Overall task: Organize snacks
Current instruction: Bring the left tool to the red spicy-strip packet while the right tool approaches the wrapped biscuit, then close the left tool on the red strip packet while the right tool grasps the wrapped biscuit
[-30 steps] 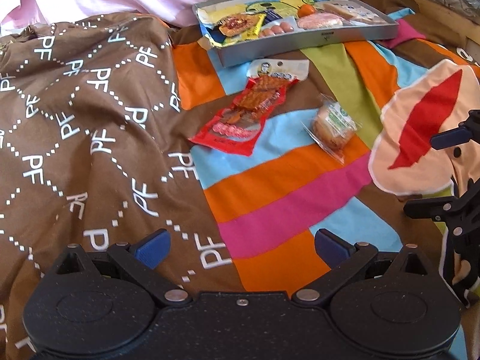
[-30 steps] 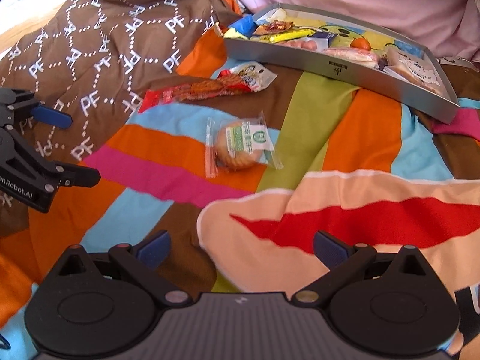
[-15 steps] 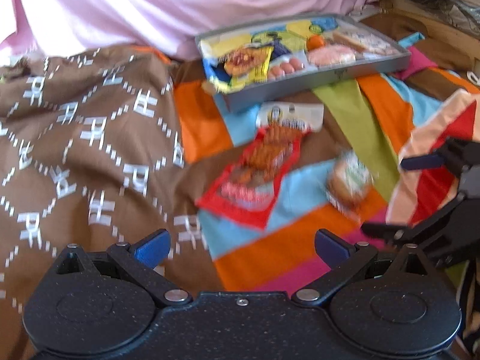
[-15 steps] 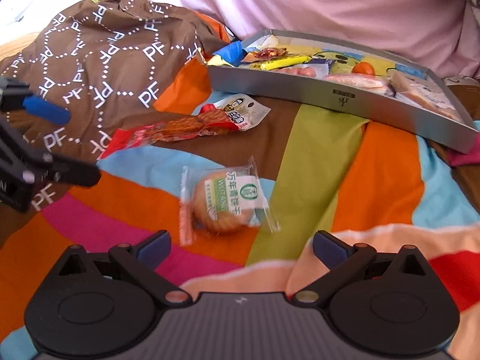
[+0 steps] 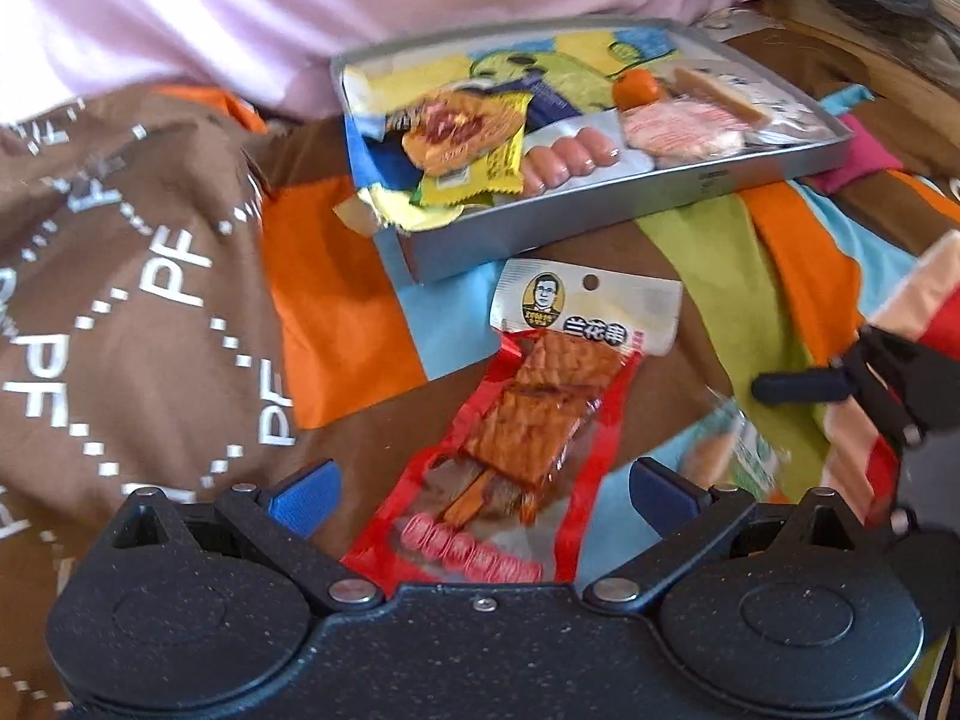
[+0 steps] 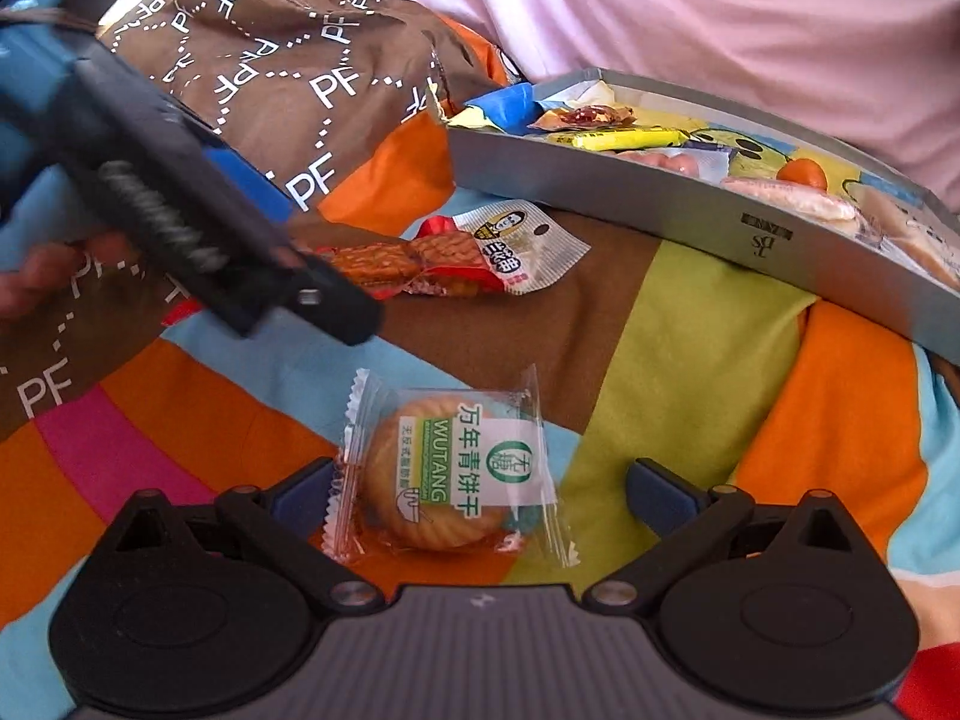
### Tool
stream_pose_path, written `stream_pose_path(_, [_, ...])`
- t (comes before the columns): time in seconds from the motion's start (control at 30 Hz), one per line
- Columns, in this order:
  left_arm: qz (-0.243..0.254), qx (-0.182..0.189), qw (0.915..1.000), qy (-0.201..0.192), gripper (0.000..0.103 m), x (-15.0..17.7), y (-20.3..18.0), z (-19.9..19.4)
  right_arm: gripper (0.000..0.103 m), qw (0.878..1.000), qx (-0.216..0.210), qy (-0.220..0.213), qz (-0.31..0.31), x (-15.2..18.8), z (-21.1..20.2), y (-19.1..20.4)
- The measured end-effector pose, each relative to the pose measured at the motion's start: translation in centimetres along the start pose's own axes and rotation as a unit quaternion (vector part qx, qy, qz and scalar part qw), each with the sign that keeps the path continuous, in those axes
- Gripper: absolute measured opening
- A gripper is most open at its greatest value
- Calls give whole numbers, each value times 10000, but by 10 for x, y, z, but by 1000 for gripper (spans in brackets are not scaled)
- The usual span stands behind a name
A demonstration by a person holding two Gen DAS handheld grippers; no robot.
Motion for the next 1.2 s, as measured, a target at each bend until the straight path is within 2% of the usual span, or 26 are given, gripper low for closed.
stream_pose_path(0.17, [154, 85, 9998, 109, 102, -9, -4, 23, 103, 9999, 34, -96, -30, 4, -1, 1])
stream_pose_path(0.33, [206, 294, 9992, 174, 102, -11, -12, 28, 103, 10000, 5, -84, -13, 5, -1, 0])
stream_pose_path(0.5, [472, 274, 9982, 258, 102, -7, -23, 31, 103, 10000, 13, -89, -24, 5, -1, 0])
stream_pose_path(1.03, [416, 419, 9979, 279, 102, -5, -19, 35, 102, 9999, 75, -133, -52, 7, -4, 3])
stream_pose_path(1.1, [407, 408, 9980, 272, 101, -4, -18, 35, 101, 9998, 72, -162, -55, 7, -6, 4])
stream_pose_path(1.2, [399, 405, 9981, 226, 98, -2, -19, 33, 92, 9997, 39, -222, -90, 9, -10, 8])
Point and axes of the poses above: each gripper's, at about its wrist camera, not at the fingertips, and z roughly the way its jaws point, y to its left, x to its underside, the point moved 5 cm from there along z, roughly the way its jaws point, and after that the axes turned 3 degrees about -x, right-handed, at the moved point
